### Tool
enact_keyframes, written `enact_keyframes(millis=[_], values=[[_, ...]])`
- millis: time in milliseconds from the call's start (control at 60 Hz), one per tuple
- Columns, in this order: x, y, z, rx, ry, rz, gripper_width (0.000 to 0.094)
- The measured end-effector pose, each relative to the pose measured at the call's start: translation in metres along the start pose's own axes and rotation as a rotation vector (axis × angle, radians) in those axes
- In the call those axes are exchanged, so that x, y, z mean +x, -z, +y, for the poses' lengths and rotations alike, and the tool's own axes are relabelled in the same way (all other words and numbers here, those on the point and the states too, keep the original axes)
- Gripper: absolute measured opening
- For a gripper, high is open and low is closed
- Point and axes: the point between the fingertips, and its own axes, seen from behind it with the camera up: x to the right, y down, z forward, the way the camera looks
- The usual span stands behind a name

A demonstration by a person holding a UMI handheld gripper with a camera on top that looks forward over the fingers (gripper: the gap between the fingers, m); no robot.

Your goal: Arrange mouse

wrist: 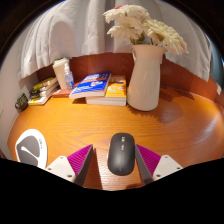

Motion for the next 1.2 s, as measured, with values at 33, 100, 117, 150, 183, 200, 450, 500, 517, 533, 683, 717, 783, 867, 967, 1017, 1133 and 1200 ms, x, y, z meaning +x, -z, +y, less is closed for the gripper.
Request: enact_keyframes(millis=[33, 100, 117, 150, 183, 200, 450, 500, 517, 533, 683, 717, 783, 867, 967, 1017, 1133, 1200], values=[[-0.001, -0.004, -0.001, -0.006, 0.011, -0.001, 0.0828], [-0.002, -0.008, -0.003, -0.017, 0.020, 0.002, 0.0766], [-0.003, -0.009, -0.003, -0.020, 0.018, -0.001, 0.0738], [-0.001, -0.010, -0.004, -0.023, 0.017, 0.003, 0.0662], [0.002, -0.012, -0.005, -0.024, 0.014, 0.007, 0.0578], [0.004, -0.012, -0.005, -0.025, 0.011, 0.013, 0.0526], [0.009, -0.015, -0.006, -0.066, -0.008, 0.044, 0.0370], [0.008, -0.016, -0.005, -0.084, -0.024, 0.049, 0.0348], [0.008, -0.016, -0.006, -0.086, -0.026, 0.049, 0.0349], [0.008, -0.016, -0.006, -0.092, -0.028, 0.049, 0.0349], [0.016, 0.002, -0.028, -0.089, -0.089, 0.098, 0.0311], [0.016, 0.014, -0.044, -0.054, -0.104, 0.115, 0.0310], [0.011, 0.045, -0.084, 0.028, -0.125, 0.144, 0.0314], [-0.009, 0.087, -0.137, 0.139, -0.150, 0.161, 0.0313], [-0.054, 0.133, -0.186, 0.248, -0.132, 0.162, 0.0313], [-0.084, 0.148, -0.201, 0.281, -0.117, 0.141, 0.0314], [-0.166, 0.164, -0.206, 0.310, -0.066, 0.086, 0.0314], [-0.212, 0.153, -0.188, 0.276, -0.039, 0.045, 0.0313]])
